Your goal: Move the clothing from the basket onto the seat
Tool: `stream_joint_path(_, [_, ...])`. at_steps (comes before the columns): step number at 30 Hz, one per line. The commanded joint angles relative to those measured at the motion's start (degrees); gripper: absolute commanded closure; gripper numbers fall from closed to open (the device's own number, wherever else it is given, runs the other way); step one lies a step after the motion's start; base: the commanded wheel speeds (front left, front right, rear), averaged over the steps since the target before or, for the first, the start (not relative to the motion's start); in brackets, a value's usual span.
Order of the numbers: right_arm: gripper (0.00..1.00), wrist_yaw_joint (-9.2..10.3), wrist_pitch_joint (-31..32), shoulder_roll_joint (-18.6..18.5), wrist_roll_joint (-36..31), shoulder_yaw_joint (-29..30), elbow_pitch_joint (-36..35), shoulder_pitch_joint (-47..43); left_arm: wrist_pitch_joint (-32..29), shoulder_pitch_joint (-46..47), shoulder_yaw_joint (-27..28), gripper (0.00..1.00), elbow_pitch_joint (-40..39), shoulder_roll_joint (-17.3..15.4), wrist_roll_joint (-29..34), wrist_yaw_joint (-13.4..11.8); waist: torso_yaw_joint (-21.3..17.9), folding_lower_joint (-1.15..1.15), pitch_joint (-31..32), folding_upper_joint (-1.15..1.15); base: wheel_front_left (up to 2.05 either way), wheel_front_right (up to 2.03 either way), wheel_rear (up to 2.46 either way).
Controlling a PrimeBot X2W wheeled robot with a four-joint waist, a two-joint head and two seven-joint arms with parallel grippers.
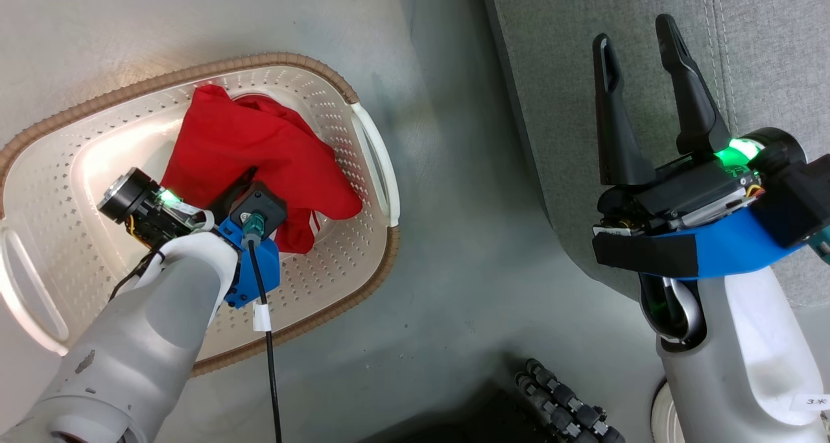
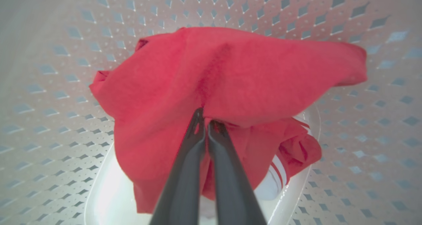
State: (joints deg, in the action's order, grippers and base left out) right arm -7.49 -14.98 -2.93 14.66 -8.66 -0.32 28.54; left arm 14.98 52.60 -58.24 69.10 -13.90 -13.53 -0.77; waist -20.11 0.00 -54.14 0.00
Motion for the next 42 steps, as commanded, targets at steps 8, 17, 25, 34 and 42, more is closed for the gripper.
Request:
stream_joint_path(8, [0.0, -0.01, -0.3, 0.1, -0.6, 0.0, 0.5, 1.1, 0.3, 0.7, -0.1, 1.0, 0.5, 0.5, -0.9, 0.7, 0.5, 0.0, 0.7, 0.0, 0.0, 0.0, 0.0])
stream_joint_path(17, [0.0, -0.01, -0.3, 0.1, -1.0, -0.5, 2.5, 1.1, 0.3, -3.2, 1.5, 1.0, -1.3, 2.1, -3.3, 1.5, 2.7, 0.0, 7.5, 0.0, 0.0, 0.0, 0.0])
stream_joint_path(25, [0.0, -0.01, 0.0, 0.0, -3.4, 0.1, 6.4, -1.3, 0.3, -9.7, 3.3, 1.0, -7.4, 4.1, -5.0, 2.8, 6.7, 0.0, 19.2, 0.0, 0.0, 0.0, 0.0])
stream_joint_path(34, [0.0, -0.01, 4.0, 0.0, -6.5, -0.1, 10.8, -8.2, 0.3, -19.4, 6.9, 1.0, -15.6, 6.1, -6.4, 5.7, 11.9, 0.0, 34.6, 0.0, 0.0, 0.0, 0.0])
stream_joint_path(42, [0.0, -0.01, 6.9, 0.0, -6.9, 0.5, 11.5, -13.8, 0.2, -29.0, 11.2, 1.0, -24.4, 6.0, -3.4, 6.6, 14.9, 0.0, 44.4, 0.0, 0.0, 0.0, 0.0])
